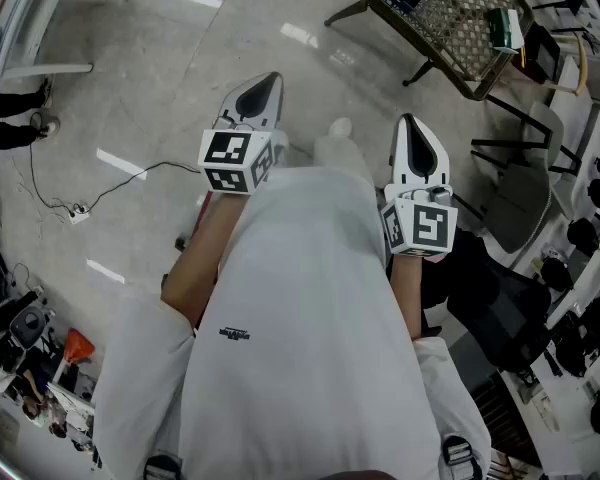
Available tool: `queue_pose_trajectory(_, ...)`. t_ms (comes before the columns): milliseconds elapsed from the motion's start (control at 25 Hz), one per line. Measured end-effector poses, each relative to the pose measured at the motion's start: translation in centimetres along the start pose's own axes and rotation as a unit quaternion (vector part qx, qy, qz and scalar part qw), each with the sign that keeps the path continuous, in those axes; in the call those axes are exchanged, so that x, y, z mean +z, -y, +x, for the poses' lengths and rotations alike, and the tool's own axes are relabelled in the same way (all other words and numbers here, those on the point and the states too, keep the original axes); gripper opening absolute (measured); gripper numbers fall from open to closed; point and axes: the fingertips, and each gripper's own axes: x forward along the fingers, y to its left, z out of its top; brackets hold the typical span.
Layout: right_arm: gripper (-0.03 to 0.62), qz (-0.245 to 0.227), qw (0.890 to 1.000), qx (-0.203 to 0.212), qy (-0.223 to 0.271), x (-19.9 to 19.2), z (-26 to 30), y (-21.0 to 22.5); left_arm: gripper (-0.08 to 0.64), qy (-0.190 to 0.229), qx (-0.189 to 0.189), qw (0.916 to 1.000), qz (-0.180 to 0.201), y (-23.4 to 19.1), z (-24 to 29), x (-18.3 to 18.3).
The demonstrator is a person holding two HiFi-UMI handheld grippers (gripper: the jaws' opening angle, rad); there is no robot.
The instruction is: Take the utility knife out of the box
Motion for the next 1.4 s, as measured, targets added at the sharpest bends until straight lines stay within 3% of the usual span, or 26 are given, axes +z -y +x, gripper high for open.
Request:
queue_pose_trajectory(320, 0.000, -0.003, 1.000, 0.022, 0.011, -0.5, -3.8, -0.1, 0.000, 0.037, 0.015, 0.9992, 0.008, 4.1, -4.3, 1.2)
queue_pose_trajectory(680, 0.000, -0.011, 0.999, 0.014, 0.048, -1.9, -9.4, 6.5, 0.000, 0.021, 0.001, 0.9994, 0.028, 14.8, -3.8, -1.8)
queue_pose_trajectory(960, 0.000, 0.038, 0.998, 0.019, 0.055, -5.3, -14.0, 12.7, 0.000, 0.018, -0.002, 0.9980, 0.061, 22.8, -1.7, -3.0)
queue_pose_trajectory(1200, 0.000, 0.048, 0.995, 0.044, 0.069, -6.3, -14.4, 15.4, 0.000, 0.024, 0.008, 0.9975, 0.065, 26.6, -1.2, -3.4)
queue_pose_trajectory(1400, 0.000, 0.040, 0.995, 0.063, 0.060, -5.9, -13.5, 16.5, 0.000, 0.009, 0.019, 0.9974, 0.070, 26.6, -0.5, -3.2)
